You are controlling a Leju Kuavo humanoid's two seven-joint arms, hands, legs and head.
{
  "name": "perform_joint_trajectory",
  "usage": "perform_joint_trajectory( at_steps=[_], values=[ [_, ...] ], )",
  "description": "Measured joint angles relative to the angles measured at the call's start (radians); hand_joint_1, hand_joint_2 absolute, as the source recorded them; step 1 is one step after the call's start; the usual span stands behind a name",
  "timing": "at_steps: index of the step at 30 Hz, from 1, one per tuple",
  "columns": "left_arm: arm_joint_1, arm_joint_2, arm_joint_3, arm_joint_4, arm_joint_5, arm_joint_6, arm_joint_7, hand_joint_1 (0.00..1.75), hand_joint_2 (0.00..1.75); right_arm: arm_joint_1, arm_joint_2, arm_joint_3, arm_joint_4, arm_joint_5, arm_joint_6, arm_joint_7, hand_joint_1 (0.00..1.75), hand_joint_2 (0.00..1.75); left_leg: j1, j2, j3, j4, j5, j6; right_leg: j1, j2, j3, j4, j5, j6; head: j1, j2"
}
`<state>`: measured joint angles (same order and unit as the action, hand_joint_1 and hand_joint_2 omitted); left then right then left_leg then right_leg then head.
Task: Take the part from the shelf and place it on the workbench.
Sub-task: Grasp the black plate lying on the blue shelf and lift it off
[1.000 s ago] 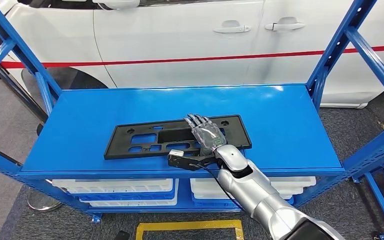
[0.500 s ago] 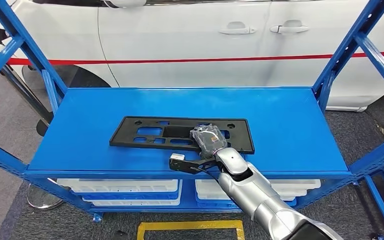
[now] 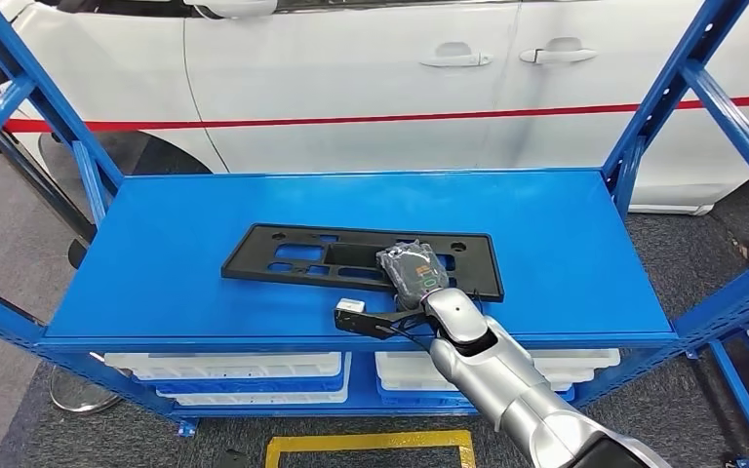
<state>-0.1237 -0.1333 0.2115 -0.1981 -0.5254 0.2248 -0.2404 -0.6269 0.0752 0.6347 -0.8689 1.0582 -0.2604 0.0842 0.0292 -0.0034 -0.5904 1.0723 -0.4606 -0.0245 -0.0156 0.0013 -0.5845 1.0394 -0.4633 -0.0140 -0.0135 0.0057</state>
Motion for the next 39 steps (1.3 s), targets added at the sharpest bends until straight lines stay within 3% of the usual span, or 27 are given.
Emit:
perform_joint_trajectory(
  at_steps=[1, 4, 6, 9, 10, 11, 12, 14, 16, 21, 24, 26, 27, 28, 29, 31, 34, 36, 37, 39],
  values=[
    [-0.001, 0.0, 0.004, 0.0, 0.002, 0.007, -0.013, 0.0, 0.0, 0.008, -0.004, -0.005, -0.013, -0.006, -0.009, -0.003, 1.75, 1.75, -0.002, -0.001, 0.015, -0.035, 0.007, 0.004, 0.001, 0.001, -0.001, 0.0, 0.001, 0.007, 0.0, 0.0],
    [0.001, 0.0, 0.018, 0.0, 0.006, 0.026, -0.043, 0.0, 0.0, 0.039, -0.022, -0.026, -0.075, -0.034, -0.038, -0.019, 1.75, 1.75, -0.008, -0.002, 0.016, -0.054, 0.009, 0.026, -0.001, 0.002, -0.006, -0.007, 0.006, 0.028, 0.0, 0.0],
    [0.002, 0.0, 0.025, 0.0, 0.009, 0.033, -0.051, 0.0, 0.0, 0.057, -0.034, -0.042, -0.116, -0.049, -0.048, -0.026, 1.75, 1.75, -0.008, 0.001, 0.019, -0.066, 0.017, 0.045, -0.003, 0.002, -0.019, 0.02, -0.016, 0.035, 0.001, 0.0],
    [0.001, 0.0, 0.032, 0.0, 0.009, 0.037, -0.055, 0.0, 1.31, 0.079, -0.047, -0.058, -0.15, -0.055, -0.049, -0.031, 1.75, 1.75, -0.018, 0.003, 0.018, -0.071, 0.02, 0.064, -0.002, 0.001, -0.102, 0.191, -0.103, 0.033, 0.001, 0.0],
    [0.002, -0.001, 0.034, 0.0, 0.01, 0.037, -0.057, 0.0, 1.75, 0.086, -0.052, -0.061, -0.159, -0.056, -0.05, -0.034, 1.75, 1.75, -0.021, 0.002, 0.018, -0.07, 0.019, 0.066, -0.001, 0.001, -0.129, 0.242, -0.117, 0.032, 0.001, 0.0],
    [0.003, -0.001, 0.037, 0.0, 0.013, 0.035, -0.062, 0.0, 1.75, 0.092, -0.056, -0.064, -0.169, -0.058, -0.053, -0.037, 1.75, 1.75, -0.023, 0.002, 0.019, -0.068, 0.017, 0.068, 0.0, 0.001, -0.142, 0.264, -0.113, 0.03, 0.001, 0.0],
    [0.004, -0.001, 0.039, 0.0, 0.017, 0.033, -0.069, 0.0, 1.75, 0.098, -0.059, -0.067, -0.181, -0.063, -0.058, -0.041, 1.75, 1.75, -0.024, 0.001, 0.02, -0.066, 0.014, 0.068, 0.0, 0.001, -0.138, 0.249, -0.091, 0.029, 0.001, 0.0],
    [0.005, -0.001, 0.046, 0.0, 0.026, 0.02, -0.095, 0.0, 1.75, 0.108, -0.07, -0.078, -0.222, -0.08, -0.065, -0.051, 1.75, 1.75, -0.025, 0.0, 0.021, -0.057, 0.006, 0.065, 0.001, 0.001, -0.091, 0.137, -0.022, 0.023, 0.001, 0.0],
    [0.005, -0.002, 0.054, 0.0, 0.032, 0.005, -0.127, 0.0, 1.75, 0.115, -0.083, -0.093, -0.277, -0.102, -0.065, -0.062, 1.75, 1.75, -0.029, -0.002, 0.014, -0.042, -0.004, 0.056, 0.004, 0.0, -0.052, 0.041, 0.011, 0.017, 0.001, 0.0],
    [0.011, -0.002, 0.068, 0.0, 0.031, -0.002, -0.191, 0.0, 1.75, 0.136, -0.119, -0.137, -0.422, -0.18, -0.064, -0.099, 1.75, 1.75, -0.028, -0.001, -0.001, -0.015, -0.026, 0.03, 0.003, 0.002, -0.044, 0.014, 0.013, 0.001, 0.001, 0.0],
    [0.012, -0.002, 0.072, 0.0, 0.024, -0.008, -0.208, 0.0, 1.75, 0.142, -0.136, -0.162, -0.496, -0.248, -0.066, -0.129, 1.75, 1.75, -0.021, 0.0, -0.073, 0.133, -0.098, 0.013, 0.001, 0.001, -0.039, 0.01, 0.011, -0.009, 0.001, 0.0],
    [0.015, -0.002, 0.074, 0.0, 0.02, -0.011, -0.217, 0.0, 1.75, 0.15, -0.147, -0.177, -0.533, -0.294, -0.072, -0.148, 1.75, 1.75, -0.017, 0.0, -0.12, 0.216, -0.115, 0.007, 0.002, 0.001, -0.038, 0.011, 0.009, -0.011, 0.001, 0.0],
    [0.017, -0.002, 0.075, 0.0, 0.018, -0.01, -0.221, 0.0, 1.75, 0.155, -0.152, -0.187, -0.552, -0.316, -0.078, -0.157, 1.75, 1.75, -0.016, 0.0, -0.123, 0.211, -0.098, 0.006, 0.002, 0.001, -0.037, 0.012, 0.007, -0.011, 0.001, 0.0],
    [0.018, -0.002, 0.075, 0.0, 0.016, -0.009, -0.225, 0.0, 1.75, 0.16, -0.157, -0.198, -0.57, -0.334, -0.083, -0.165, 1.75, 1.75, -0.016, 0.0, -0.106, 0.169, -0.064, 0.007, 0.002, 0.002, -0.035, 0.012, 0.006, -0.01, 0.001, 0.0],
    [0.018, -0.002, 0.076, 0.0, 0.015, -0.006, -0.228, 0.0, 1.75, 0.164, -0.161, -0.208, -0.587, -0.348, -0.089, -0.171, 1.75, 1.75, -0.015, 0.0, -0.079, 0.105, -0.026, 0.01, 0.002, 0.003, -0.032, 0.012, 0.004, -0.009, 0.001, 0.0],
    [0.016, -0.002, 0.079, 0.0, 0.012, 0.002, -0.233, 0.0, 1.75, 0.169, -0.168, -0.228, -0.619, -0.373, -0.106, -0.184, 1.75, 1.75, -0.02, 0.0, -0.028, -0.004, 0.015, 0.019, 0.003, 0.004, -0.03, 0.011, 0.002, -0.003, 0.001, 0.0],
    [0.015, -0.002, 0.083, 0.0, 0.008, 0.001, -0.238, 0.0, 1.75, 0.192, -0.174, -0.26, -0.665, -0.418, -0.138, -0.209, 1.75, 1.75, -0.03, -0.002, -0.01, -0.047, 0.015, 0.038, 0.001, 0.002, -0.03, 0.004, 0.006, 0.013, 0.001, 0.0],
    [0.018, -0.002, 0.083, 0.0, 0.004, -0.012, -0.24, 0.0, 1.75, 0.215, -0.177, -0.283, -0.698, -0.452, -0.155, -0.228, 1.75, 1.75, -0.027, -0.002, -0.001, -0.065, 0.023, 0.052, 0.0, 0.0, -0.029, 0.01, -0.004, 0.021, 0.001, 0.0],
    [0.019, -0.002, 0.083, 0.0, 0.003, -0.018, -0.24, 0.0, 1.75, 0.225, -0.179, -0.295, -0.715, -0.466, -0.163, -0.235, 1.75, 1.75, -0.025, -0.002, 0.004, -0.074, 0.028, 0.058, 0.001, 0.0, -0.039, 0.034, -0.021, 0.024, 0.001, 0.0],
    [0.019, -0.002, 0.084, 0.0, 0.002, -0.026, -0.241, 0.0, 1.75, 0.242, -0.183, -0.316, -0.743, -0.487, -0.176, -0.247, 1.75, 1.75, -0.027, -0.001, 0.01, -0.082, 0.03, 0.066, 0.002, 0.0, -0.088, 0.135, -0.076, 0.026, 0.002, 0.0]
  ],
)
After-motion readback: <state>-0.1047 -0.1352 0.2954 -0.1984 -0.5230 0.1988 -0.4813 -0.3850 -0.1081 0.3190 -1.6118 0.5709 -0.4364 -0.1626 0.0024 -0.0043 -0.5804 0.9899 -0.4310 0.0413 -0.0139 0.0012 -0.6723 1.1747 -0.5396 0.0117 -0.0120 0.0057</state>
